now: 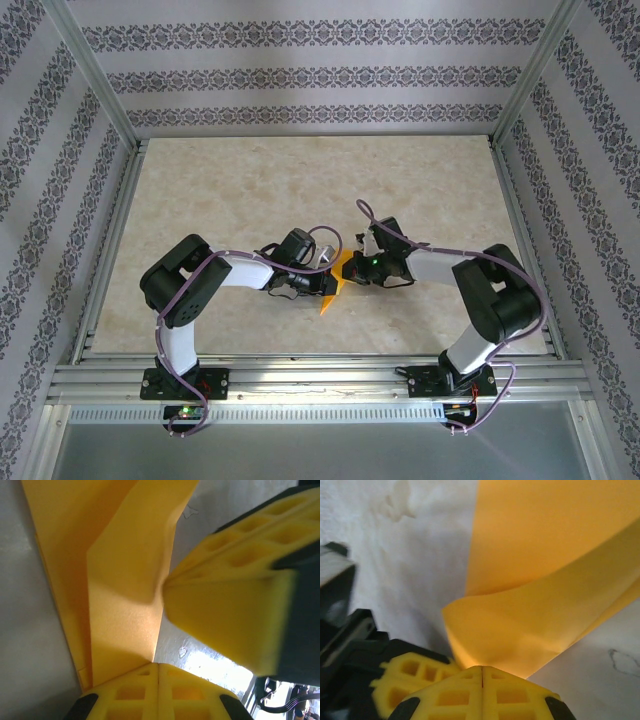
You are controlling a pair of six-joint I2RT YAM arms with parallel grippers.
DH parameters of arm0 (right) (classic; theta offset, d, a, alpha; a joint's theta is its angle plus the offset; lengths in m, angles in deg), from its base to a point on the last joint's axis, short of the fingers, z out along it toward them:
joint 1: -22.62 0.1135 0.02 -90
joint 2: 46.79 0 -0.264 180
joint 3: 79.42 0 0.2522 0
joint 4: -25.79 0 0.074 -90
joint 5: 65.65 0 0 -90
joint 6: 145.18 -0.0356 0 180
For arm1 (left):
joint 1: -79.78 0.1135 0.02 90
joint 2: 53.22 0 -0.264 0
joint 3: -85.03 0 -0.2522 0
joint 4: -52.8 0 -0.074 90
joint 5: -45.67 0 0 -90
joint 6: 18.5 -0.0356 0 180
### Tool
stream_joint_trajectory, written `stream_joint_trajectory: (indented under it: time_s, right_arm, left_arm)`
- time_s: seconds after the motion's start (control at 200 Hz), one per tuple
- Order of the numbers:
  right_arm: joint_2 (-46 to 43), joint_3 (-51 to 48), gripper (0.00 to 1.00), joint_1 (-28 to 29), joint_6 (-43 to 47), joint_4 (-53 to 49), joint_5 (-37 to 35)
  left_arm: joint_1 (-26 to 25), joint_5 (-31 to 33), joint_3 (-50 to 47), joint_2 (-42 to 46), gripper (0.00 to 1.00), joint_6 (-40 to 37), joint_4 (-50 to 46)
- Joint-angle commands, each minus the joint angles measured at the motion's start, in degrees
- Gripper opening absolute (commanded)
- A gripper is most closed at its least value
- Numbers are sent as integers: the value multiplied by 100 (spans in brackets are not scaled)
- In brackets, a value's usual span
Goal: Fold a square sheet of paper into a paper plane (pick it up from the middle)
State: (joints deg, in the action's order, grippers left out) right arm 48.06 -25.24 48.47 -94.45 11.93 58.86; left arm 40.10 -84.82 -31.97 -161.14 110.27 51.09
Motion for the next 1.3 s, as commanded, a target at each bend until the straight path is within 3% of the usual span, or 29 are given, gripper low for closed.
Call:
stream_joint_trajectory:
  time_s: [0.0, 0.39, 0.994, 1.294]
  right_arm:
    - [192, 289, 0, 89, -79, 54, -189]
    - [495, 77, 0, -349, -208, 49, -725]
    - [820, 602, 2, -1179, -134, -51, -530]
    - [840, 912, 1, -1345, -12, -568, -1199]
  left_arm:
    - [31, 157, -220, -202, 0, -194, -625]
    - [31, 171, -303, -190, 0, -211, -663]
    - [26, 233, -556, -203, 0, -268, -696]
    - [31, 252, -574, -188, 0, -269, -678]
